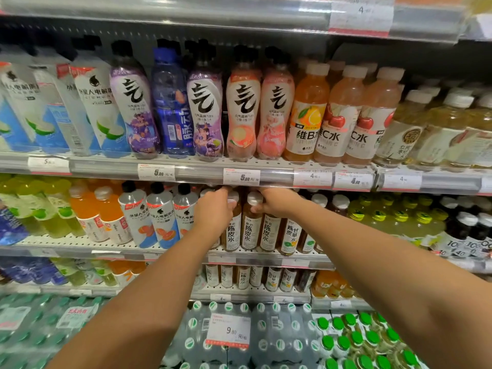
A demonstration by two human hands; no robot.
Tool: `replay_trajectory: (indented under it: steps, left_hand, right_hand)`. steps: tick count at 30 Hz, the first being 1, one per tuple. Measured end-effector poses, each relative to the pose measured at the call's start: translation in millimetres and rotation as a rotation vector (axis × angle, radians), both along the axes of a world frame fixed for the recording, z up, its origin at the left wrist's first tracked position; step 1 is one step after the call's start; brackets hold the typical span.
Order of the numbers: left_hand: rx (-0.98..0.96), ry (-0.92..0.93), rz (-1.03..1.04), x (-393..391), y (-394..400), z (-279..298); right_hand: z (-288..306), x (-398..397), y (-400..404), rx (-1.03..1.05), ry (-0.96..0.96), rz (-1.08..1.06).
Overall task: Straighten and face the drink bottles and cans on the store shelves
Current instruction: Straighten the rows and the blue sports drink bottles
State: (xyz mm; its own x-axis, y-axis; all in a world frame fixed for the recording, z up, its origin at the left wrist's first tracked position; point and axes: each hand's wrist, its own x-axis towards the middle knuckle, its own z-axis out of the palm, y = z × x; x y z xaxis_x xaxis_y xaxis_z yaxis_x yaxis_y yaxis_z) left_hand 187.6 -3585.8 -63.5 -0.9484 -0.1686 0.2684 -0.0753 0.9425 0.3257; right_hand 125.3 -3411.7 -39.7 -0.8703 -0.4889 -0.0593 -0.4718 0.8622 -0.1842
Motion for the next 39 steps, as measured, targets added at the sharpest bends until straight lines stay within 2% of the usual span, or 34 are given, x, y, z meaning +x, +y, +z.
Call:
replay_trajectory:
  steps: [6, 11, 15, 19, 23, 33, 39]
  left_hand:
    - [-0.024, 0.014, -0.024, 7.8, 1.3, 1.7]
    - [-0.042, 0.047, -0.114, 15.7, -14.4, -3.5]
    - [-0.071, 0.098, -0.079, 17.2, -44.0, -3.9]
    - [-0.044, -0.023, -0.008, 8.1, -59.7, -2.5]
    - [0.196, -0.118, 0.034, -0.8, -54.0, -4.1]
    - [0.148, -0.142, 0.051, -9.9, -58.8, -7.3]
    - [0.187, -0.083, 0.012, -6.0, -58.1, -13.1]
  right_hand:
    - [0.8, 9.6, 6.3, -0.033, 0.057, 0.027]
    - [-5.2, 17.6, 13.1, 0.090, 0.140, 0.020]
    - [-6.0, 21.0, 31.4, 0.098, 0.271, -0.034]
    - [-7.7, 16.2, 41.3, 0.100, 0.147, -0.136]
    - [0.5, 11.1, 36.5, 0.089, 0.048, -0.125]
    - [2.1, 9.0, 44.2, 0.010, 0.005, -0.070]
    - [2.5, 8.7, 44.9, 0.010, 0.014, -0.044]
